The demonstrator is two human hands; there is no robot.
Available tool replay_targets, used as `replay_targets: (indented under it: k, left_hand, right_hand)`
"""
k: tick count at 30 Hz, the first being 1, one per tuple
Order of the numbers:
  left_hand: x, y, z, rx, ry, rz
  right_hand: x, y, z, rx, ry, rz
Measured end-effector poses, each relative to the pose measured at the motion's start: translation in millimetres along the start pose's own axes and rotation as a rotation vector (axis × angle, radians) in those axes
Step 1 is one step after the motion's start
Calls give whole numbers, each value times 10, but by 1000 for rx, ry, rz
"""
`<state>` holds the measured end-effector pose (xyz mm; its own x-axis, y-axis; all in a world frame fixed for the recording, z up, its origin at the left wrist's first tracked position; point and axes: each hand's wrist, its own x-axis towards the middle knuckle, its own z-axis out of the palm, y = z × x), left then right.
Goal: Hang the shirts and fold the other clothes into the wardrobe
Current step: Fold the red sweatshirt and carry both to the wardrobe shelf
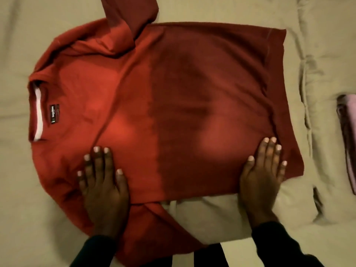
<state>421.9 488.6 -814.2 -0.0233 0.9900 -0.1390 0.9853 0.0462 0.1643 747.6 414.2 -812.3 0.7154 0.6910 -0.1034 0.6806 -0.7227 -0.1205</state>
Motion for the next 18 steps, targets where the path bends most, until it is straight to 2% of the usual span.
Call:
replay_targets:
  k: [2, 3, 6, 8, 9, 13, 15, 18]
  left_hand:
    - [29, 258, 23, -83, -5, -74]
    - [25, 408, 53, -113, -21, -58]
    - [-81, 580, 121, -118, -46, 106]
    - [-129, 358, 125, -94, -17, 101]
    - [-173, 159, 109, -68, 10, 52]
    - [-348, -474, 21, -74, 128, -264]
    - [-390, -572, 13, -126, 155, -384]
    - [-469, -539, 43, -163, 156, -395]
  right_hand:
    - [-135, -433, -2, 51, 16, 22]
    - [-243, -678, 16, 99, -11, -47]
    - [-710, -1258, 144, 163, -203, -528]
    - [-742, -1254, 209, 104, -229, -734]
    - [-682, -1146, 225, 97, -210, -696]
    - [-436, -481, 131, 88, -59, -189]
    - [-438, -433, 101, 78, -18, -151]
    - [-624, -666, 55, 145, 24, -188]
